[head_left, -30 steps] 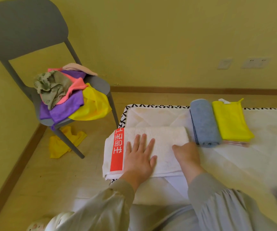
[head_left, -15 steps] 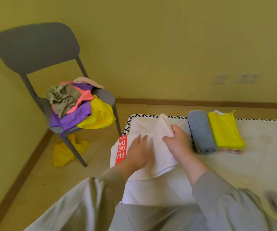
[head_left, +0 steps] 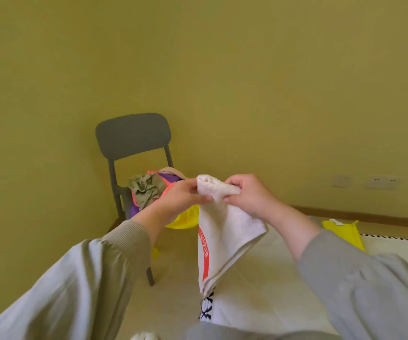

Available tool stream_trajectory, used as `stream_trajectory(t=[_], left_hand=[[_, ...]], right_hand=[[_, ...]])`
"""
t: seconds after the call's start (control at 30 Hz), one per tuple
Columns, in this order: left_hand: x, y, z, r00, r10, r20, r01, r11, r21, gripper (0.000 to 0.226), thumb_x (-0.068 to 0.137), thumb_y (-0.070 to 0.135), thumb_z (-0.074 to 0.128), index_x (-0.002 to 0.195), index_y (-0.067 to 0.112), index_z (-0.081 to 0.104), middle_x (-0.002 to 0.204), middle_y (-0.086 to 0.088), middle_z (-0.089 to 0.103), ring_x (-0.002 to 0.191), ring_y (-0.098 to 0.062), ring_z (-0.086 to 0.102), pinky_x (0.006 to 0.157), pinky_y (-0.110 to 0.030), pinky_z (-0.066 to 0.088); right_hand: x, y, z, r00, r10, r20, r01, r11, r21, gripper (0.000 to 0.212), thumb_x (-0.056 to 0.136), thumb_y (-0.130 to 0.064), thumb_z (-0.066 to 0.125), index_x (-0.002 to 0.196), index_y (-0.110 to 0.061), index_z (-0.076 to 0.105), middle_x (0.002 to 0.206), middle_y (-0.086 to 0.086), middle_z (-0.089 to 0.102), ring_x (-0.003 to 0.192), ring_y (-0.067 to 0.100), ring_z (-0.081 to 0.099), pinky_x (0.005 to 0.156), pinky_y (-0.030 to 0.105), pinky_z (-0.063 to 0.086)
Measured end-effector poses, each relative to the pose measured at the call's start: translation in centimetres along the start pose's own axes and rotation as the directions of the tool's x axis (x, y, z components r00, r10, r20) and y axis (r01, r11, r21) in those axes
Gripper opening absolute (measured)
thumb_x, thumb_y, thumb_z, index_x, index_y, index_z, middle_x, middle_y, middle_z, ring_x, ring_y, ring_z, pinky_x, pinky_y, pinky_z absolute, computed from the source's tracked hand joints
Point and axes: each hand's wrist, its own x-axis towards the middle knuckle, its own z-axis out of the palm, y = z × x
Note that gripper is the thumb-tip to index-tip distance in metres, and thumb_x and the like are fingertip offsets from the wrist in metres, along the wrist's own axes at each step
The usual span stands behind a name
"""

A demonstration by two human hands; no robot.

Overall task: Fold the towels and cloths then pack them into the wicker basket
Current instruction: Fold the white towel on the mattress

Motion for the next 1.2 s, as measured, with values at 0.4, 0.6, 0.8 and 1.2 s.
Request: stream_trajectory(t=[0.4,0.6,0.8,1.2], left_hand=[[-6.5,9.5,-0.1,0.884,0.235,-0.403,-0.154,0.962,0.224,0.008,0.093,0.024,0.059,0.091,0.019,0.065,0.072,0.009,0.06,0.066,-0.005,0.055,0.056,-0.016,0.041],[-7.7,11.2,0.0,0.816,0.301,-0.493,-0.187,0.945,0.268,0.019,0.096,0.023,0.052,0.082,0.014,0.061,0.065,0.009,0.051,0.059,-0.006,0.045,0.055,-0.023,0.034],[-8.9,11.2,-1.6,0.802,0.259,-0.539,-0.164,0.962,0.219,0.032,0.096,0.025,0.052,0.066,0.015,0.047,0.059,0.007,0.042,0.053,-0.009,0.037,0.053,-0.023,0.031],[-10.4,12.2,-2.5,0.843,0.035,-0.536,-0.156,0.971,-0.182,0.028,0.094,0.025,0.057,0.103,-0.001,0.065,0.09,-0.01,0.065,0.079,-0.021,0.063,0.072,-0.035,0.053]], right_hand=[[-1.7,-9.9,-2.6,0.978,-0.167,-0.126,0.115,0.932,-0.344,0.021,0.082,-0.021,0.068,0.066,-0.016,0.055,0.057,-0.003,0.047,0.058,0.016,0.041,0.056,0.03,0.031],[-2.8,-11.2,-3.3,0.998,-0.052,-0.034,0.032,0.898,-0.439,0.036,0.072,-0.03,0.078,0.063,-0.016,0.046,0.06,-0.002,0.044,0.056,0.015,0.039,0.05,0.028,0.029],[-3.5,-10.0,-4.5,0.996,0.027,-0.079,-0.058,0.906,-0.42,0.037,0.072,-0.021,0.078,0.062,-0.017,0.042,0.058,0.001,0.033,0.053,0.017,0.03,0.047,0.025,0.021],[-3.4,-9.4,-5.5,0.969,0.082,-0.231,0.008,0.931,0.365,0.021,0.084,-0.025,0.068,0.089,-0.006,0.061,0.092,0.019,0.062,0.088,0.027,0.056,0.093,0.047,0.046]])
